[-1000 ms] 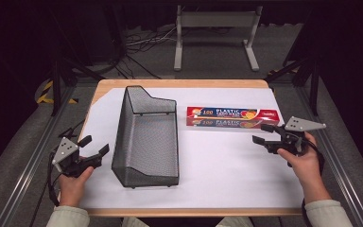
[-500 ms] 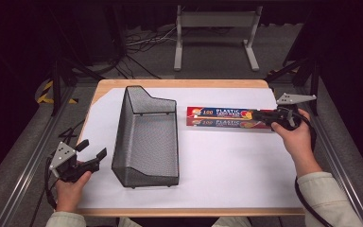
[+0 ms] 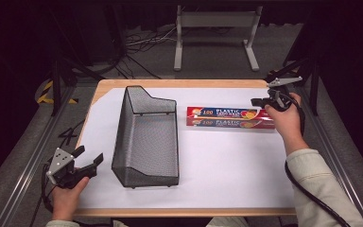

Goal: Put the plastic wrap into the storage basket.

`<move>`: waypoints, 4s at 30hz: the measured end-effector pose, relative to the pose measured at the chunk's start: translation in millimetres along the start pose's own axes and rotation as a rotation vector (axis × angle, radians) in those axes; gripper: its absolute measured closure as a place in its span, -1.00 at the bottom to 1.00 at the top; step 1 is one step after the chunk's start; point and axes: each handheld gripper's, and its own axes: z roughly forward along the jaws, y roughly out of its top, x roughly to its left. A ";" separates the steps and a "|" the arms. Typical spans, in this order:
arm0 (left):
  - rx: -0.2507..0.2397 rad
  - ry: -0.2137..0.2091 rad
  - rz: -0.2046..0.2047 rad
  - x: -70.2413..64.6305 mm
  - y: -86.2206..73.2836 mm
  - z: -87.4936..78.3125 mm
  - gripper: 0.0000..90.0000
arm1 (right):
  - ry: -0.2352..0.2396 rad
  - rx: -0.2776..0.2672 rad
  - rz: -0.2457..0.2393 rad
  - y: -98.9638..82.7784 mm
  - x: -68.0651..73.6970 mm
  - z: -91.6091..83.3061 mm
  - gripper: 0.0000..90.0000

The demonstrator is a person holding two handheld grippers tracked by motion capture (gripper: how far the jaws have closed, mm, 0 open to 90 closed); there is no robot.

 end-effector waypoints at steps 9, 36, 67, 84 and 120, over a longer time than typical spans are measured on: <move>0.001 -0.005 0.008 -1.1 -2.2 -3.7 -0.51 | -0.080 0.076 -0.011 4.0 -14.9 24.6 1.00; 0.003 -0.018 -0.006 3.6 -5.9 -4.6 -0.52 | -0.164 0.230 0.009 -21.5 -42.5 55.0 1.00; -0.033 -0.007 -0.027 14.7 8.0 15.7 -0.52 | 0.048 0.371 0.043 -54.6 -5.7 6.8 1.00; -0.059 0.000 -0.095 21.1 7.9 23.4 -0.50 | 0.199 0.457 -0.024 -82.2 51.4 -16.9 1.00; -0.052 0.005 -0.095 21.1 6.9 26.4 -0.49 | 0.192 -0.244 -0.060 -61.7 98.8 -65.3 -0.10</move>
